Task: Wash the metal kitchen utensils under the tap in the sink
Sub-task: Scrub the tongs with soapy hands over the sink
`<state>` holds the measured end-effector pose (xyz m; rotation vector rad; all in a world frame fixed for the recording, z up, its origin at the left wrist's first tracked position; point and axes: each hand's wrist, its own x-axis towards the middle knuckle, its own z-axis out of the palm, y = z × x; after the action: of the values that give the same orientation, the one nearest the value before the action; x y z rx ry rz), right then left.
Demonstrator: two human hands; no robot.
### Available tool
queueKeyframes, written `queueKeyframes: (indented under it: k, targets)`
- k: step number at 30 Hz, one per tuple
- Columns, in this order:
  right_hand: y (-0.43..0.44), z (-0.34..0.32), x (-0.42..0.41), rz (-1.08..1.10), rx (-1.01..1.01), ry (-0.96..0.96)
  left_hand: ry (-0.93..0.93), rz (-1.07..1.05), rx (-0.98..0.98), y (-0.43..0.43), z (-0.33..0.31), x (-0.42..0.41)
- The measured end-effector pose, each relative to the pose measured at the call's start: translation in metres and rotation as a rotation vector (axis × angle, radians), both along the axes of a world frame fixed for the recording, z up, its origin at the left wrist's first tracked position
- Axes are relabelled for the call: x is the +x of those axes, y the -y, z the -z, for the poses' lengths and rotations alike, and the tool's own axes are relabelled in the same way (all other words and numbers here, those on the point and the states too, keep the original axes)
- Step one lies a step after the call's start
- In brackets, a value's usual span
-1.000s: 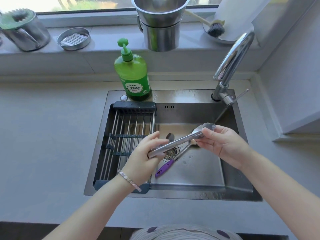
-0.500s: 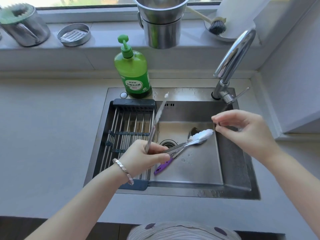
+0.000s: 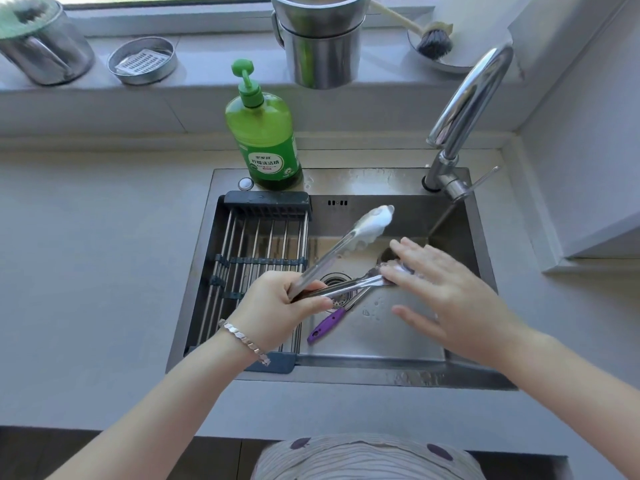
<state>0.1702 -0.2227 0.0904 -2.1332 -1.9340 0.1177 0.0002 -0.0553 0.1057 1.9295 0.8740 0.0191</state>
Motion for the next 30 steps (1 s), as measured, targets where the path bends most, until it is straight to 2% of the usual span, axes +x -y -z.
queueKeyframes:
  k: [3, 7, 10, 15, 17, 21, 23, 26, 30]
  targets:
    - [0.002, 0.004, 0.007, -0.072, 0.000, -0.158, 0.012, 0.031, -0.012, -0.001, -0.002, -0.001]
    - [0.003, 0.004, 0.019, 0.003, 0.039, -0.281, 0.015, 0.022, -0.037, -0.004, -0.003, 0.000]
    - [0.003, 0.008, 0.013, -0.045, 0.038, -0.215, 0.018, 0.009, -0.090, -0.004, -0.002, 0.000]
    - [-0.005, -0.001, 0.001, 0.249, 0.079, -0.069, 0.014, -0.075, -0.100, -0.001, 0.006, 0.003]
    - [-0.016, -0.005, -0.020, 0.181, 0.105, -0.044, 0.007, -0.040, -0.082, 0.004, 0.006, 0.008]
    - [-0.033, 0.000, -0.058, -0.098, 0.070, -0.004, 0.053, 0.053, -0.122, 0.011, 0.002, 0.014]
    - [-0.036, 0.002, -0.055, -0.108, 0.055, 0.024, 0.055, 0.025, -0.182, 0.008, 0.000, 0.013]
    - [-0.038, 0.001, -0.047, 0.011, 0.029, 0.010, 0.022, -0.028, -0.249, 0.006, 0.001, 0.011]
    - [-0.036, 0.008, -0.056, -0.117, 0.028, 0.040, 0.003, -0.018, -0.316, 0.007, 0.003, 0.013]
